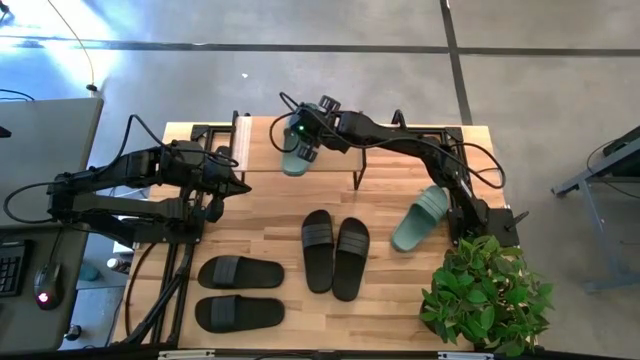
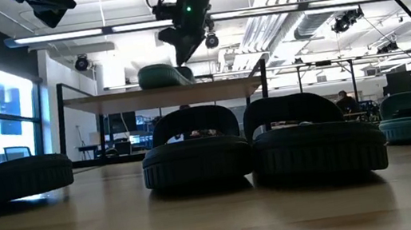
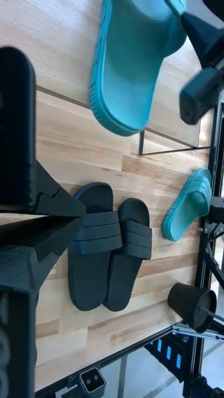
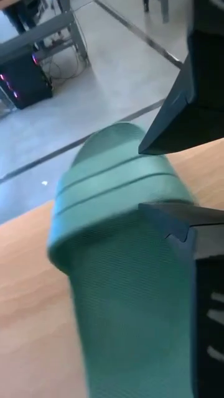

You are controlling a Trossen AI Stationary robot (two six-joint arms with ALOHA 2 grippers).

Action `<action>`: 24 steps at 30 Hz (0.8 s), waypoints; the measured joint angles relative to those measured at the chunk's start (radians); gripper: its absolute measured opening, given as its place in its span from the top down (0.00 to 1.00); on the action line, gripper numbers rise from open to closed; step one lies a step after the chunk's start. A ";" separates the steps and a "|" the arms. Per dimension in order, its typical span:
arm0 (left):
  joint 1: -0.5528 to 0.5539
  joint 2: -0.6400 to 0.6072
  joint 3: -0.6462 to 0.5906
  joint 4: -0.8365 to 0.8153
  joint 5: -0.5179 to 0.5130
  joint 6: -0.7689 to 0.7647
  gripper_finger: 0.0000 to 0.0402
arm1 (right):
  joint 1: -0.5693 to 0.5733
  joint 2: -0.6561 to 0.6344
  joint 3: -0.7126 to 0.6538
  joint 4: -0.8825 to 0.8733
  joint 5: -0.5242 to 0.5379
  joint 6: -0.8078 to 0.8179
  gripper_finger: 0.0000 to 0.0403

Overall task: Pick and place slides into the shelf
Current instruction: Put the green slide on the shelf

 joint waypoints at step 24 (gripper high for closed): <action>0.000 0.000 0.000 0.000 0.000 0.000 1.00 | 0.161 -0.473 0.025 -0.633 -0.484 0.658 0.69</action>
